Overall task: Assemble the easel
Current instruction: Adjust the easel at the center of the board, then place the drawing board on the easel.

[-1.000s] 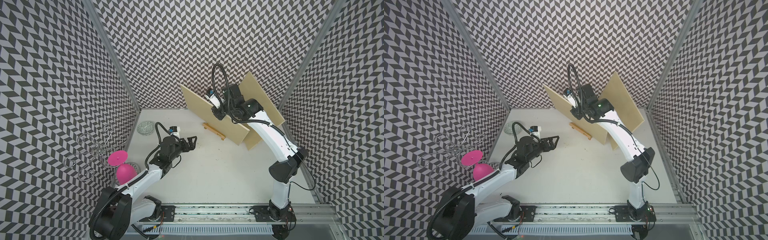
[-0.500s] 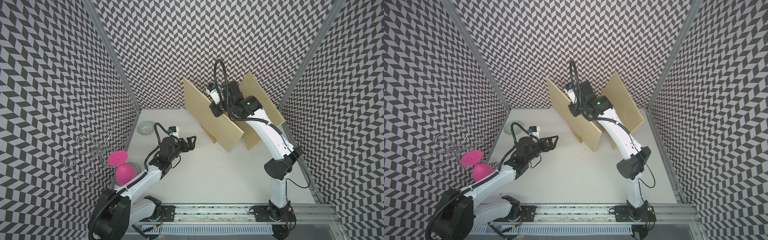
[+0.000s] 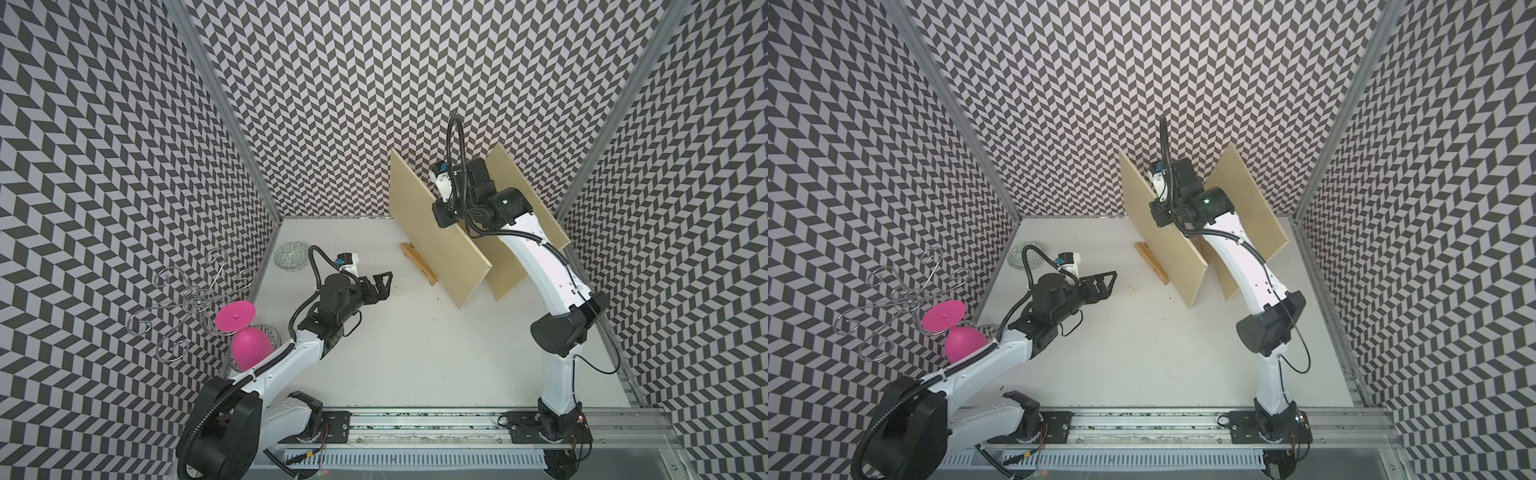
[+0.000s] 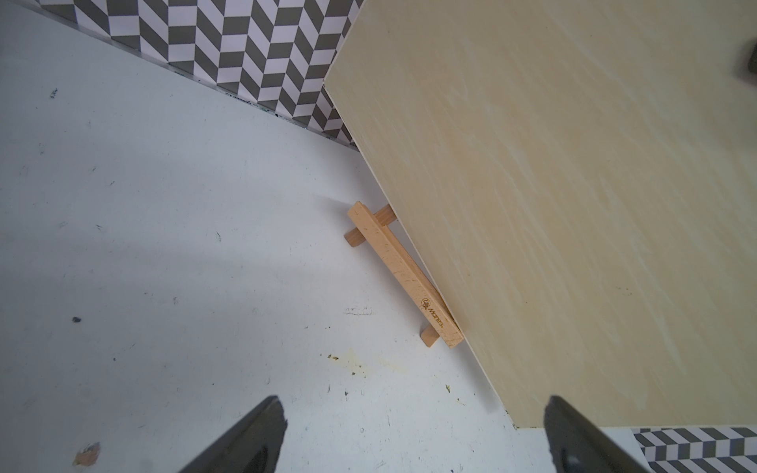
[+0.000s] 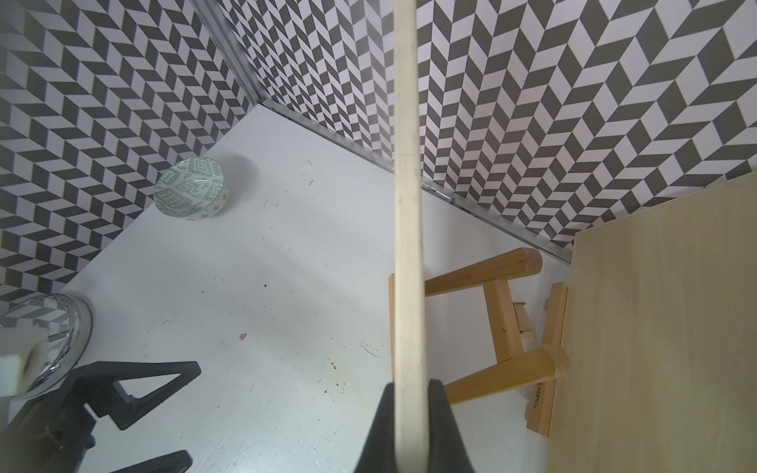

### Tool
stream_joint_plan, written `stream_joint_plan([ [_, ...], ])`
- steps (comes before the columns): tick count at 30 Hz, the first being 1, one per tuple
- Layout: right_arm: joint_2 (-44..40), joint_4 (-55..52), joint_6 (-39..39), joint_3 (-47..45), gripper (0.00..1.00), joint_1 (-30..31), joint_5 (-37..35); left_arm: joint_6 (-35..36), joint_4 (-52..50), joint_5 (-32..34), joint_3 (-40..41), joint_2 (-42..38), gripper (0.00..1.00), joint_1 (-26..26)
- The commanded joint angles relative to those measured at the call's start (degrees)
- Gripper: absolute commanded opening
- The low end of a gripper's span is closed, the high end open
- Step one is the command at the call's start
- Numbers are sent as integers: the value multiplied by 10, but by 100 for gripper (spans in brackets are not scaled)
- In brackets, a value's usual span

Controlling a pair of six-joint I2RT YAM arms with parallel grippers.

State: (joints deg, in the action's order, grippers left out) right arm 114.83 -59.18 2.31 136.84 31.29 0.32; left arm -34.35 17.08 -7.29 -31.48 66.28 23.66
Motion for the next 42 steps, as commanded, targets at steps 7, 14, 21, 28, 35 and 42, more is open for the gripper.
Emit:
stream_joint_plan([
  [7, -23, 122, -15, -31, 0, -17, 39, -8, 8, -2, -1, 6, 100, 2],
  [14, -8, 140, -23, -78, 7, -23, 52, -9, 7, 2, 2, 6, 100, 2],
  [21, 0, 165, -15, -109, 23, -31, 73, -4, 2, 11, 2, 2, 100, 2],
  [28, -7, 181, -14, -159, 26, -46, 77, -4, 2, 12, 2, 8, 100, 2],
  [35, -3, 199, -1, -167, 40, -63, 69, -2, -2, 14, 3, 3, 100, 2],
  [42, 5, 217, 4, -184, 46, -81, 79, -1, -7, 24, 5, -4, 100, 2],
])
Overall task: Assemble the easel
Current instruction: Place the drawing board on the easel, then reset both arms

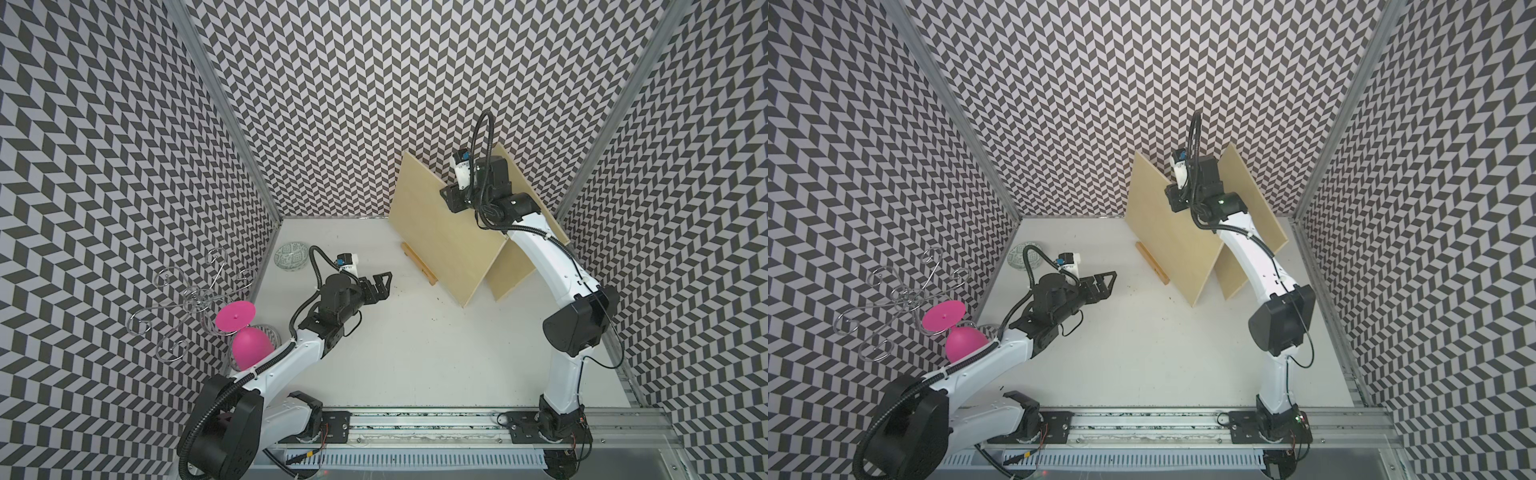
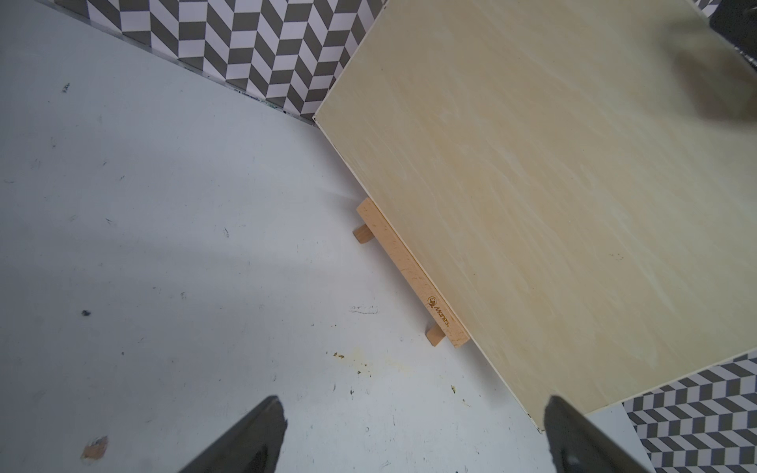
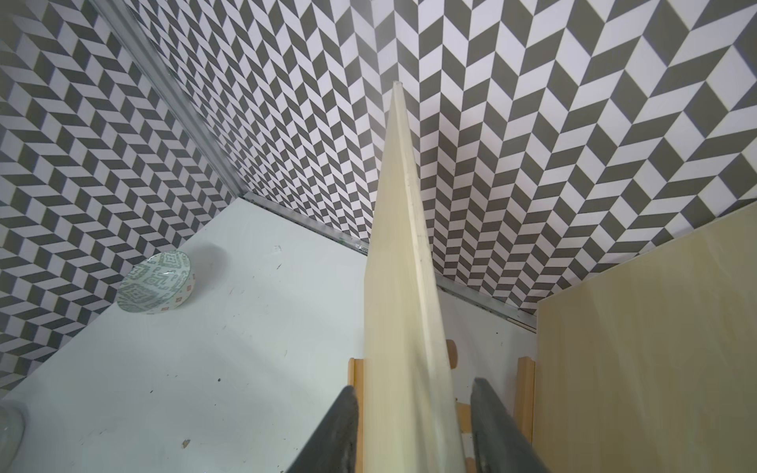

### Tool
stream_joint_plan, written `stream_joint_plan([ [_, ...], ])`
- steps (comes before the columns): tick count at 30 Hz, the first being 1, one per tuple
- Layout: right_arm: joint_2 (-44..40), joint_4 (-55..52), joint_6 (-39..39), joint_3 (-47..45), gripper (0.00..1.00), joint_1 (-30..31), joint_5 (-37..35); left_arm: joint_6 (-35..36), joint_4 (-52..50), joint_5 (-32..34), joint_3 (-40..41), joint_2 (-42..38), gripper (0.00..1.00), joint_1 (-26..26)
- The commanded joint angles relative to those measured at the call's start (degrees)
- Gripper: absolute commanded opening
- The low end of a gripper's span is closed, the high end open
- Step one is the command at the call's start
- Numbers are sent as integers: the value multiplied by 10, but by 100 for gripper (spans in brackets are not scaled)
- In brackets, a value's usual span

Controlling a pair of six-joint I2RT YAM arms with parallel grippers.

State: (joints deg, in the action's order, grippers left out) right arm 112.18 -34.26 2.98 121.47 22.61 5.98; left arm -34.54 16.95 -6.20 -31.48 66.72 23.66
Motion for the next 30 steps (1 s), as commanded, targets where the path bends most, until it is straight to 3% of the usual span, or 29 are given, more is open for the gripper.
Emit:
stream_joint_plan([
  [1, 27, -23, -2, -40, 47, 5, 19, 0, -3, 13, 5, -7, 100, 2],
  [10, 16, -10, 0, -41, 63, 6, -8, -1, 1, 9, 2, -1, 100, 2],
  [30, -177, 59, -33, -83, 91, 0, -28, 18, -52, 39, -22, -45, 100, -9],
])
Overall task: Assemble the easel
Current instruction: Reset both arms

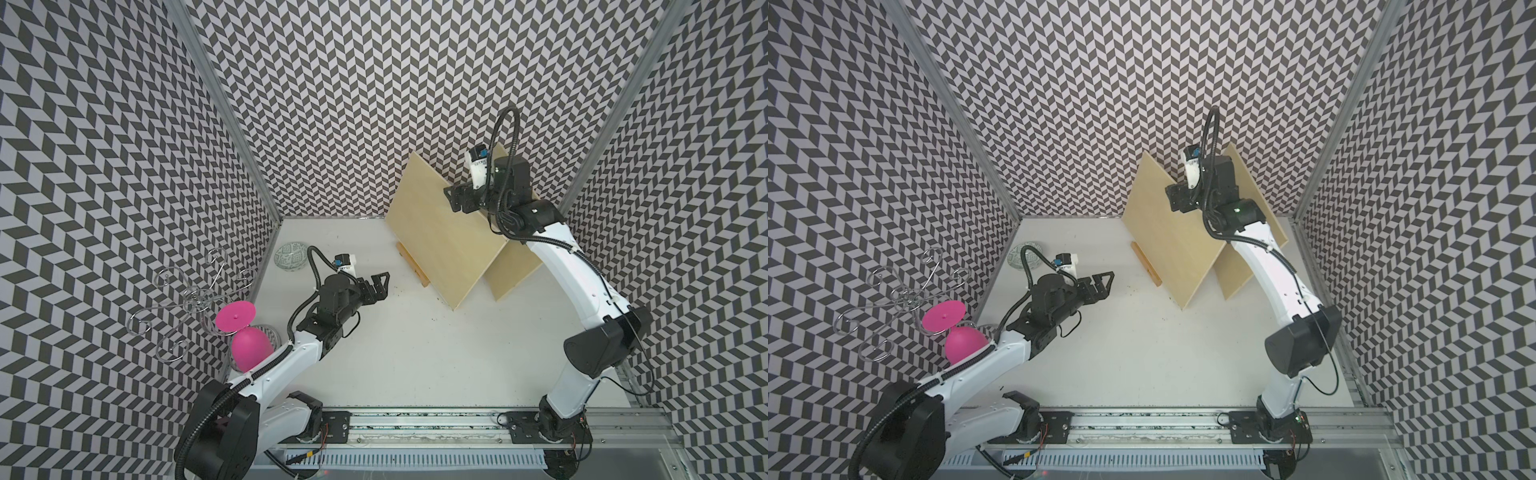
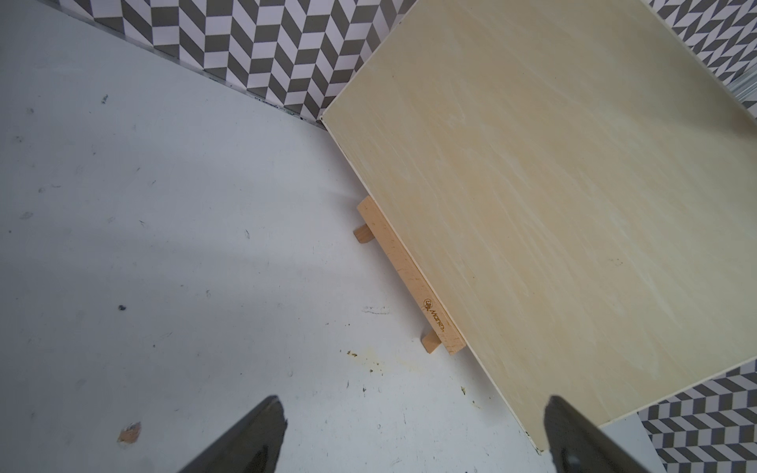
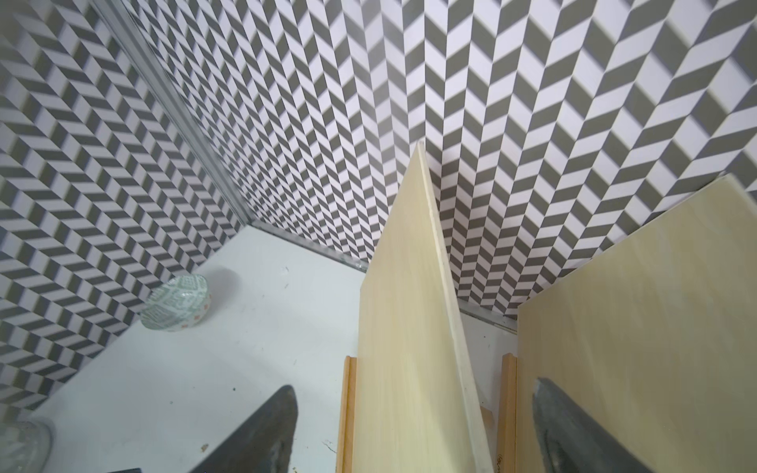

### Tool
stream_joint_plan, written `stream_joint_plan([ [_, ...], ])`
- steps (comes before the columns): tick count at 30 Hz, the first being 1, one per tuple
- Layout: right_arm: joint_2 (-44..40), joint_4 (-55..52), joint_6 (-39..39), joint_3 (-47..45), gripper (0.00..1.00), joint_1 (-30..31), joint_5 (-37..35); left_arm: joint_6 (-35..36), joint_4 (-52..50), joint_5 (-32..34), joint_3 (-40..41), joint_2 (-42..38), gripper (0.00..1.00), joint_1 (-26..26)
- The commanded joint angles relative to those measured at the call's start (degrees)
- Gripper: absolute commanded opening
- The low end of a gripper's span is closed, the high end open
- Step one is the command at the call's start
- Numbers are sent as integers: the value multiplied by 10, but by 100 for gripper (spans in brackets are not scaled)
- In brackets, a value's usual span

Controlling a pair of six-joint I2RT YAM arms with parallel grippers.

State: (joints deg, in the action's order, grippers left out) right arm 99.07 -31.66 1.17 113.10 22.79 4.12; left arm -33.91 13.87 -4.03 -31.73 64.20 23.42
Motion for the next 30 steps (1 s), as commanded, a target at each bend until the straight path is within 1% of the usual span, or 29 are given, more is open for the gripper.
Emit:
stream_joint_plan([
  [1, -59, 34, -19, -1, 92, -3, -8, 13, -29, 18, -23, -26, 100, -11],
  [5, -111, 26, -38, -8, 98, -15, -44, 19, -58, 33, -30, -57, 100, -27],
  [6, -129, 24, -47, -15, 100, -25, -56, 23, -66, 35, -32, -65, 100, -33],
  [8, -162, 24, -67, -42, 99, -52, -75, 27, -81, 38, -37, -78, 100, -49],
  [10, -200, 33, -86, -84, 99, -89, -93, 32, -92, 39, -41, -88, 100, -69],
  [13, -256, 53, -123, -162, 99, -169, -106, 44, -91, 52, -43, -90, 100, -95],
  [18, -357, 123, -165, -327, 99, -307, -164, 70, -73, 85, -55, -35, 100, -136],
  [21, -399, 168, -205, -444, 99, -387, -187, 94, -37, 139, -44, 2, 100, -140],
  [22, -410, 185, -214, -481, 99, -405, -193, 101, -22, 155, -38, 13, 100, -140],
  [23, -421, 202, -224, -522, 99, -420, -202, 110, -6, 169, -32, 25, 100, -141],
  [27, -466, 301, -249, -675, 99, -423, -255, 169, 38, 211, -20, 72, 100, -143],
  [29, -477, 355, -245, -741, 99, -423, -243, 199, 63, 223, -11, 89, 100, -144],
  [30, -477, 383, -233, -771, 99, -423, -220, 216, 84, 230, -3, 95, 100, -145],
])
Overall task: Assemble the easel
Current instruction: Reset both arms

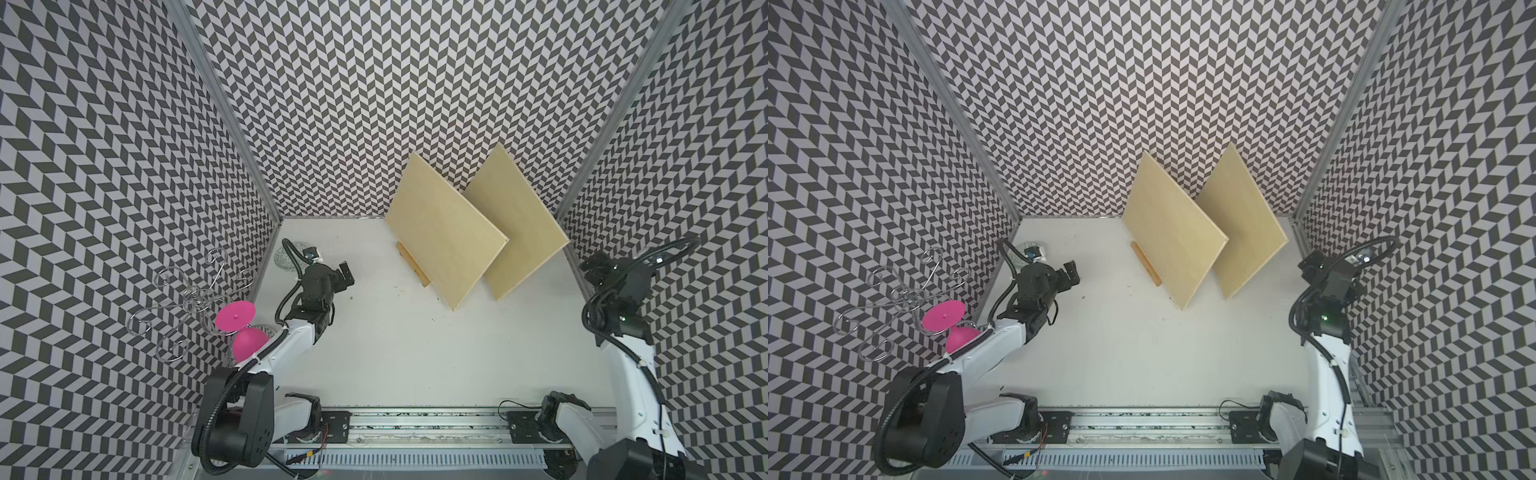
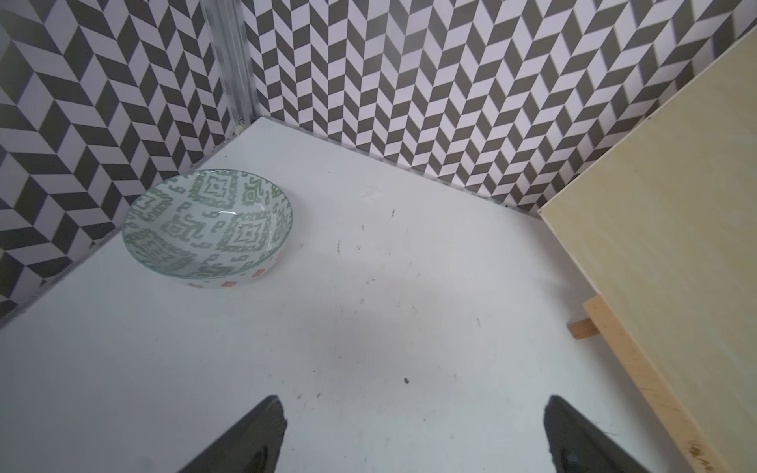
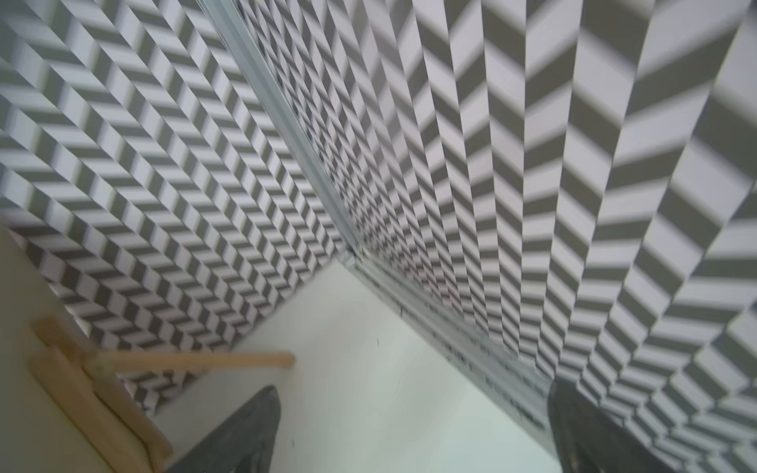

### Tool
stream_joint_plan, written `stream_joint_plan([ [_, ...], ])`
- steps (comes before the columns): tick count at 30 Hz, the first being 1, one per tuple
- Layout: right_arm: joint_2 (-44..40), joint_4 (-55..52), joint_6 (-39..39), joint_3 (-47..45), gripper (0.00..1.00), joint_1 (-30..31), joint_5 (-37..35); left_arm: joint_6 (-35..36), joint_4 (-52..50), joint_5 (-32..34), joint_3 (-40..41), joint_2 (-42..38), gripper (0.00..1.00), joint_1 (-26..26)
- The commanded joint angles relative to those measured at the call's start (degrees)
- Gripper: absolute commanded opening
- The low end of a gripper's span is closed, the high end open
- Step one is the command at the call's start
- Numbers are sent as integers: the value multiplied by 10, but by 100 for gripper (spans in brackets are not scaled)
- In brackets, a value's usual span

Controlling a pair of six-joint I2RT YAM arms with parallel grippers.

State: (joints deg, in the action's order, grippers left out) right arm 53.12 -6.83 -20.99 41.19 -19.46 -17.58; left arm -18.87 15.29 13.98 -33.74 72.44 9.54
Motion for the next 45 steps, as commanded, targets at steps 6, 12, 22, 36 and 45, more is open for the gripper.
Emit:
stream_joint_plan([
  [6, 43, 272, 21, -172, 99, 36, 67, 146, 198, 65, 69, 38, 100, -15],
  [12, 166, 403, 86, -202, 99, 167, 35, 179, 365, 37, 139, 57, 100, -23],
  [22, 235, 594, 151, -242, 99, 186, 142, 207, 547, -34, 198, 125, 100, -48],
  [36, 364, 867, 196, -300, 99, 209, 110, 176, 578, -47, 197, 166, 100, -78],
  [45, 346, 785, 197, -267, 99, 218, 91, 178, 579, -46, 197, 167, 100, -76],
])
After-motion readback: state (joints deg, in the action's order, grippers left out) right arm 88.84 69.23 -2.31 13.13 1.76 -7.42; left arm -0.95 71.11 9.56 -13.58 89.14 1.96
